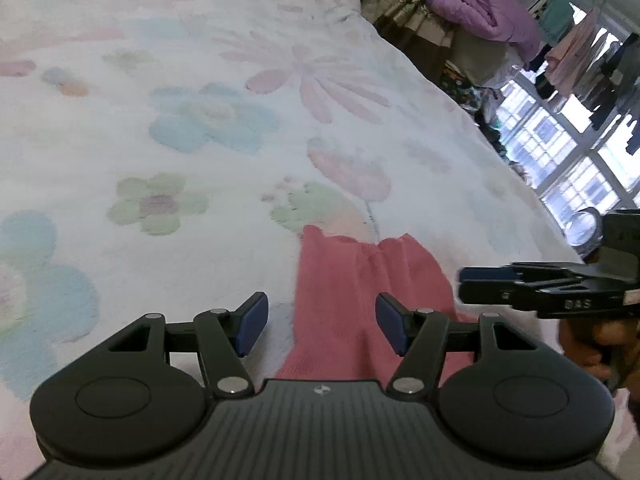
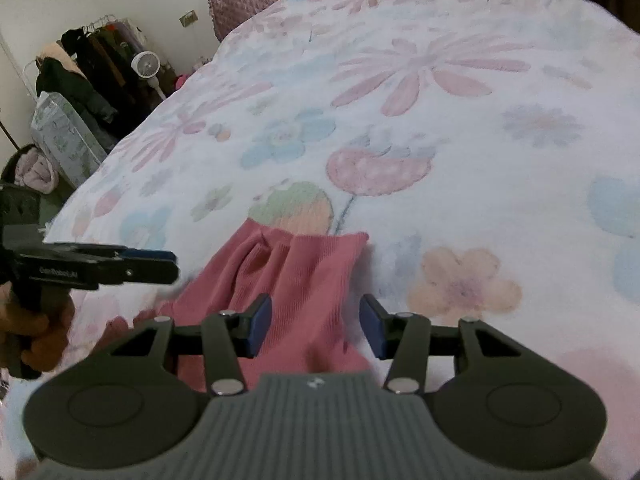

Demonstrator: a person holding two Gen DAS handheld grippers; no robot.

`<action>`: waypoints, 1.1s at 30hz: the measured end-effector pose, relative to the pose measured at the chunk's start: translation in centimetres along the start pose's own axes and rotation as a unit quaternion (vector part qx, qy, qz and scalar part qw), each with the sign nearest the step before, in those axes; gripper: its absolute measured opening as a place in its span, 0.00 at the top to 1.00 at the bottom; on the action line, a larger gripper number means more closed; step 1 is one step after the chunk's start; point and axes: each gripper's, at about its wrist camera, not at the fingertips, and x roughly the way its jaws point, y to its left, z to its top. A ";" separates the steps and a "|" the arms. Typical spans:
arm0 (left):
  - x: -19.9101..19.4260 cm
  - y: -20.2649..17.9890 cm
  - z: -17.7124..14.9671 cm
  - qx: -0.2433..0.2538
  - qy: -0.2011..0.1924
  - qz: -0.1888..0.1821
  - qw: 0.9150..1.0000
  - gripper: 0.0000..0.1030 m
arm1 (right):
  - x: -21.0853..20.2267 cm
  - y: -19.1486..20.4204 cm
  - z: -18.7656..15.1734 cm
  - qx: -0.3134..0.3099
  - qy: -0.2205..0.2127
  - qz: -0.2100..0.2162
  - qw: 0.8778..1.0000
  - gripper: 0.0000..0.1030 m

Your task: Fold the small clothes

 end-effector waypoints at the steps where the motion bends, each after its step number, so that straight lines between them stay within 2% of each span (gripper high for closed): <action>1: 0.5 0.0 0.1 0.001 0.005 -0.002 1.000 0.30 | 0.5 -0.2 0.3 0.009 0.002 0.005 1.000 0.56; 4: 2.0 0.1 0.2 0.004 0.023 -0.005 1.000 0.30 | 1.8 -1.1 0.7 0.031 0.009 0.015 0.999 0.56; 5: 2.3 0.1 0.1 0.005 0.028 -0.009 1.000 0.37 | 2.2 -1.3 0.7 0.035 0.015 0.019 0.999 0.63; 6: 2.5 0.1 -0.1 0.008 0.030 -0.012 0.999 0.61 | 2.6 -1.4 0.7 0.036 0.021 0.025 0.999 0.72; 7: 2.7 0.2 0.0 0.010 0.030 -0.009 0.999 0.75 | 2.6 -1.5 0.6 0.034 0.026 0.031 0.999 0.95; 8: 2.7 0.3 -0.1 0.008 0.032 -0.007 0.999 0.91 | 2.6 -1.4 0.6 0.031 0.026 0.033 0.999 1.00; 18: -1.7 0.5 -1.1 -0.024 -0.022 -0.063 0.997 0.95 | -1.4 -2.4 -0.7 0.055 -0.023 0.064 0.996 1.00; 23: -5.2 -0.5 -2.6 -0.021 -0.045 -0.090 0.995 0.95 | -5.5 -0.9 -2.3 0.050 -0.052 0.107 0.992 1.00; 28: -8.6 -2.0 -6.9 -0.005 -0.057 -0.120 0.991 0.95 | -10.5 1.6 -6.3 0.018 -0.068 0.155 0.985 1.00; 33: -9.7 -2.3 -11.7 -0.009 -0.048 -0.117 0.992 0.95 | -12.7 2.6 -11.2 0.010 -0.055 0.158 0.986 1.00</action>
